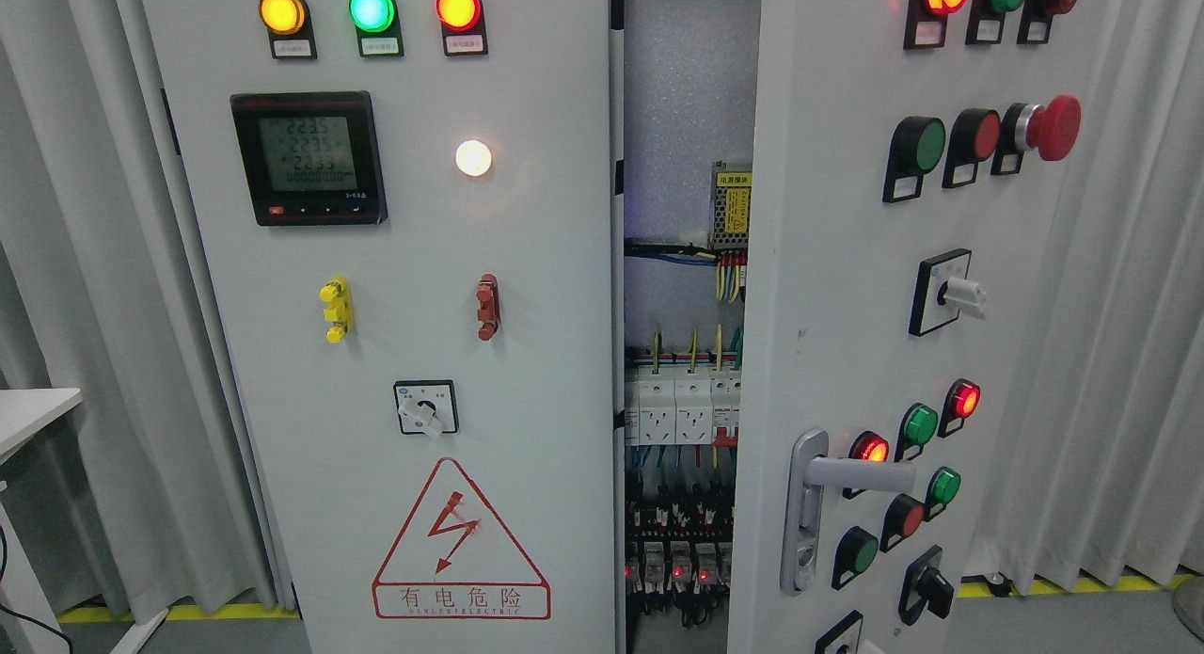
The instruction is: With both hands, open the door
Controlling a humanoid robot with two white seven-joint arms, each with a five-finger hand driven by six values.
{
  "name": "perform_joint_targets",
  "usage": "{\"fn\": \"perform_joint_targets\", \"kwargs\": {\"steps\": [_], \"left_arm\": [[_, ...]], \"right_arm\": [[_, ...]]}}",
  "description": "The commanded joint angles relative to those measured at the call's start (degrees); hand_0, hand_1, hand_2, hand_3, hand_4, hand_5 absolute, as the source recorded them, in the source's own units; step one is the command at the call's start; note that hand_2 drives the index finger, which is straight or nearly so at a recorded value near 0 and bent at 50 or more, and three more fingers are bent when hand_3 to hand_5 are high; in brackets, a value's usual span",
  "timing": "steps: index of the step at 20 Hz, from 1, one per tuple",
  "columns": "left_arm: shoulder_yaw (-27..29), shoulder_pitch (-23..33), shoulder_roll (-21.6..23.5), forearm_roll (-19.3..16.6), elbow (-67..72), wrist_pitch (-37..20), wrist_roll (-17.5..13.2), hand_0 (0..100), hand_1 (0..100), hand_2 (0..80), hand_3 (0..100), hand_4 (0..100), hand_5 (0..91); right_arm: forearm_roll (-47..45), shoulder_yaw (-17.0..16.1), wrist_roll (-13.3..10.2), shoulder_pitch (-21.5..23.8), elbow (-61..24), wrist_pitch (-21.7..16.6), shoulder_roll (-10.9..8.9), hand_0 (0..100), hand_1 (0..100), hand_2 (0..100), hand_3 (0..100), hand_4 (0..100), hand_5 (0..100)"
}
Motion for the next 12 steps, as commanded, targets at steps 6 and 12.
{"fn": "perform_joint_targets", "kwargs": {"steps": [6,12], "left_arm": [[0.2,0.6,0.4,0.1,-1.6,0.1,-5.5,29,0,2.9,3,3,0.0],[0.5,1.7,1.8,4.0,-11.3,-0.3,-6.2,29,0,2.9,3,3,0.0]], "right_arm": [[0.0,0.0,0.0,-1.2,-0.4,0.0,-0.17,22,0,0,0,0,0],[0.0,0.0,0.0,-1.2,-0.4,0.0,-0.17,22,0,0,0,0,0]]}}
